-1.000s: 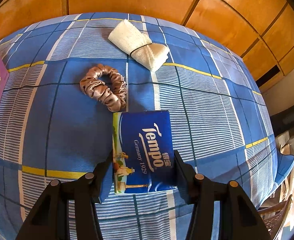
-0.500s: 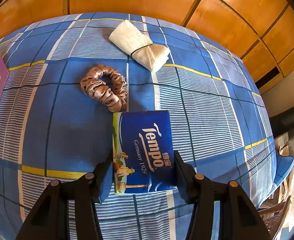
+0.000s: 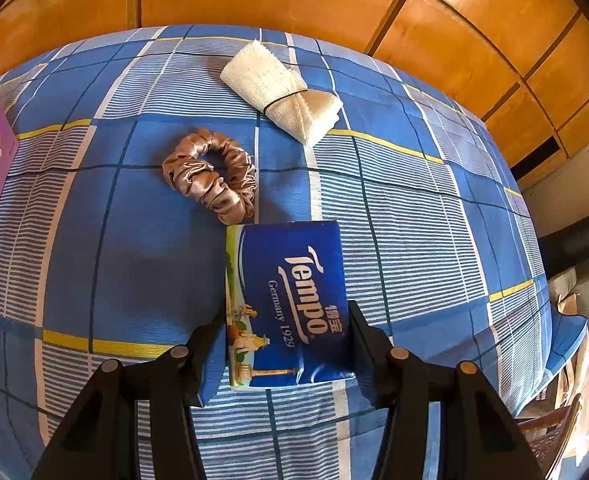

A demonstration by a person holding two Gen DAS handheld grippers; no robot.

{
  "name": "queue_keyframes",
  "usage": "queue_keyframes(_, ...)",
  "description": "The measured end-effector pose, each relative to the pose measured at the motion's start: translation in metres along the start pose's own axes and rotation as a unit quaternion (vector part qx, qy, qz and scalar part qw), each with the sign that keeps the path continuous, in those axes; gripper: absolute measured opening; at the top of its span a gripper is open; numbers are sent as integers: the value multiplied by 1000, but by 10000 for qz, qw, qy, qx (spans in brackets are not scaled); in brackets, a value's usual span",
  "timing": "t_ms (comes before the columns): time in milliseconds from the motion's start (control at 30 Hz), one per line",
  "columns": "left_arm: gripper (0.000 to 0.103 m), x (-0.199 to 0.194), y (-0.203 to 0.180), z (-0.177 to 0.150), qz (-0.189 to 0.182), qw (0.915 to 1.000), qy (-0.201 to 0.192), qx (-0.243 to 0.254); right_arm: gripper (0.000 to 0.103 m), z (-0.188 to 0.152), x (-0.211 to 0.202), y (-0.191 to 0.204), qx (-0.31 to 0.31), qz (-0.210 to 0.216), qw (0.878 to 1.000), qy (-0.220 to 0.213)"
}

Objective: Organize soft objects

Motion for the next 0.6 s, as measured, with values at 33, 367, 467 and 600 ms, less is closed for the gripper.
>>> queue_keyframes(33, 92, -5, 0, 0, 54, 10000, -73, 32, 53, 0, 0, 0, 2, 1, 10000, -2)
queue_keyframes(367, 101, -41, -19, 10, -127, 9977, -507, 420, 53, 2, -6, -1, 608, 442, 9972, 57)
queue_keyframes(467, 102, -46, -26, 11, -213, 9968, -550, 539, 53, 8, -13, 2, 633, 528, 9966, -7)
queue_keyframes(600, 103, -50, -32, 11, -340, 9963, -539, 583, 53, 20, -26, 7, 624, 639, 9960, -74)
Point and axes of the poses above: each gripper's, at about its wrist camera, not at the fingertips, and x roughly the way its jaws point, y to its left, z to its top, the point moved 10 cm from there along x, roughly the way its jaws point, and after that the axes turned 12 degrees about -y, right-handed, at the moved point
